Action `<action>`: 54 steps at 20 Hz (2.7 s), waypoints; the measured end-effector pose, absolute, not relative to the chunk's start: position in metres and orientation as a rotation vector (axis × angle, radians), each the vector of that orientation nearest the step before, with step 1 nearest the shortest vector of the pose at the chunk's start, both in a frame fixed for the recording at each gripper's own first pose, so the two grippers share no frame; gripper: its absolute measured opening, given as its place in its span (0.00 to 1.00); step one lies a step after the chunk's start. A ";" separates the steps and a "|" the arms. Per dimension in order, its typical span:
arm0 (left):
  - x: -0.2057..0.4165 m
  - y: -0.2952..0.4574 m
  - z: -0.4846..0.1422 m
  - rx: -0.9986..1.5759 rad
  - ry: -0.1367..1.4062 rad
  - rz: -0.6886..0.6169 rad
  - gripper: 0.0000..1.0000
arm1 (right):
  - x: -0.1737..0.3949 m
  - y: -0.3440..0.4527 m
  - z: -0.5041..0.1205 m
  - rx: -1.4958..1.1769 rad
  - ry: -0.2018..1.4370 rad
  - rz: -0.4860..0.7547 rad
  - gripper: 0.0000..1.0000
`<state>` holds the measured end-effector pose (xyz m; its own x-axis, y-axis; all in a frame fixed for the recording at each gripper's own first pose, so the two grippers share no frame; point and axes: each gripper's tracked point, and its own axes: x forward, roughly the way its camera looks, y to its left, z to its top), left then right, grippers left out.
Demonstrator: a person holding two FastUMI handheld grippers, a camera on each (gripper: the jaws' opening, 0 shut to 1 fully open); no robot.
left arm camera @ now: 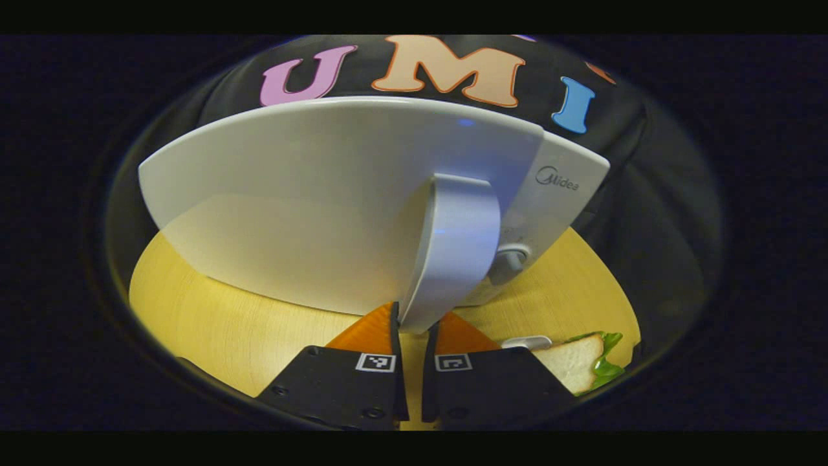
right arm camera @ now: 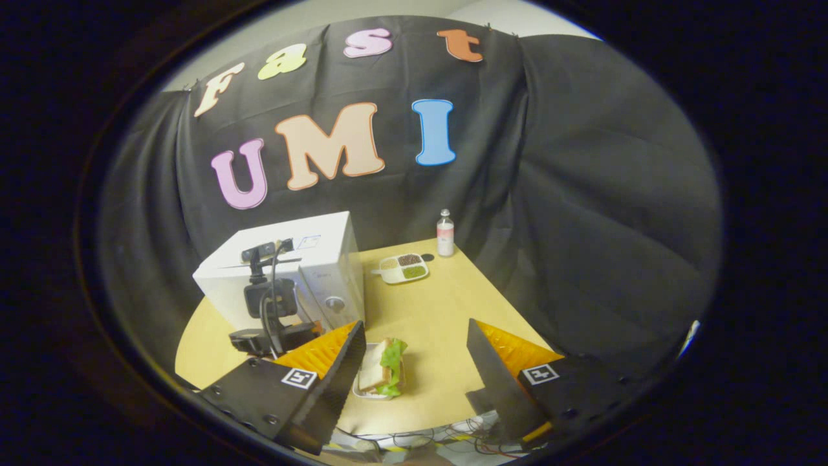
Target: Open the microwave oven with the left hand, put the food in, and close the microwave oven.
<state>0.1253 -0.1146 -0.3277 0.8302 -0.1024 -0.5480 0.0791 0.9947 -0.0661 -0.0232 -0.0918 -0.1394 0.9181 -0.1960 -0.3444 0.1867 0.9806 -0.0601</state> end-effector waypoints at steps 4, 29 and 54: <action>0.082 -0.103 -0.332 0.015 0.625 -0.179 0.12 | -0.016 -0.075 -0.153 -0.030 0.395 -0.138 0.99; -0.087 0.089 -0.302 0.035 0.709 0.171 0.99 | 0.005 -0.059 -0.225 -0.086 0.596 0.007 0.99; -0.214 0.255 -0.116 -0.012 0.273 0.941 0.94 | 0.041 -0.075 -0.351 0.057 0.997 0.086 0.98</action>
<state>-0.2144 0.2553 -0.1165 0.5573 0.7959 -0.2367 -0.7988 0.5917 0.1088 0.0410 -0.0747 -0.3509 0.5395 0.0982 -0.8363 -0.0457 0.9951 0.0874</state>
